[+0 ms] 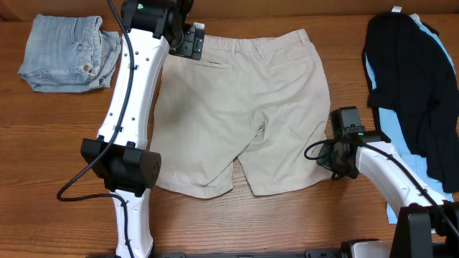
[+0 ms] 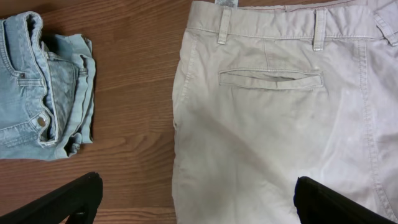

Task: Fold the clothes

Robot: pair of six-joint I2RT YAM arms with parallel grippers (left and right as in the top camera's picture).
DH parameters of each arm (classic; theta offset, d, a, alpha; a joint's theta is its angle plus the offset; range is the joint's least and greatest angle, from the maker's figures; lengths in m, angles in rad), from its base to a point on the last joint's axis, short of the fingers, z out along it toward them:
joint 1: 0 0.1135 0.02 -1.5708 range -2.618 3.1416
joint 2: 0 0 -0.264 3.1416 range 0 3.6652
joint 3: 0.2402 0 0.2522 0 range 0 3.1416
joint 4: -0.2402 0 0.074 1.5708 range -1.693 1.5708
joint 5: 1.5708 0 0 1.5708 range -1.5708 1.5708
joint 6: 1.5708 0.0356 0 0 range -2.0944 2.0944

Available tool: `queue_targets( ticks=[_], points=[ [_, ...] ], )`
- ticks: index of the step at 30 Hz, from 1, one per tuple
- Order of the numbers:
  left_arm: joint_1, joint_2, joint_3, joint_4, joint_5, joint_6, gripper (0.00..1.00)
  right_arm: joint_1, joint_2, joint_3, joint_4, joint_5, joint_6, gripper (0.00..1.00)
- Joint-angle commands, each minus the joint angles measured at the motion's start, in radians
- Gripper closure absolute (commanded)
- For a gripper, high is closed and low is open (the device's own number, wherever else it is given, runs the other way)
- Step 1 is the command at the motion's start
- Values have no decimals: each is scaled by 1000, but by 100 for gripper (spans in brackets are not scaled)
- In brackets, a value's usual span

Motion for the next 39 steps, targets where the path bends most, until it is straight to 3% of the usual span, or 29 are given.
queue_targets(
  ticks=[1, 2, 3, 4, 5, 6, 10, 14, 21, 25, 30, 39],
  points=[
    [8, -18, -5, 0, 10, 16, 0, 1, 0, -5, 7, 20, 13, 96],
    [8, -18, -5, 0, 10, 16, 0, 1, 0, -5, 9, 18, 13, 96],
    [8, -18, -5, 0, 10, 16, 0, 1, 0, -5, 12, 11, 12, 76],
    [8, -18, -5, 0, 10, 16, 0, 1, 0, -4, 13, -2, 11, 46],
    [8, -18, -5, 0, 10, 16, 0, 1, 0, -5, 14, -9, 11, 30],
    [8, -18, -5, 0, 10, 16, 0, 1, 0, -5, 20, -32, -13, 25],
    [8, -18, -5, 0, 10, 19, 0, 1, 1, -4, 50, -108, -90, 23],
    [8, -18, -5, 0, 11, 19, 0, 1, 5, -5, 50, -101, -89, 27],
    [8, -18, -5, 0, 10, 21, 0, -3, 43, -5, 28, -50, -51, 43],
    [8, -18, -5, 0, 10, 20, 0, -25, 76, -5, 27, -52, -51, 59],
    [8, -18, -5, 0, 10, 44, 0, -86, 80, -4, 26, -53, -35, 96],
    [8, -18, -5, 1, 11, 45, 0, -286, 73, 11, -49, -248, -76, 96]
  ],
)
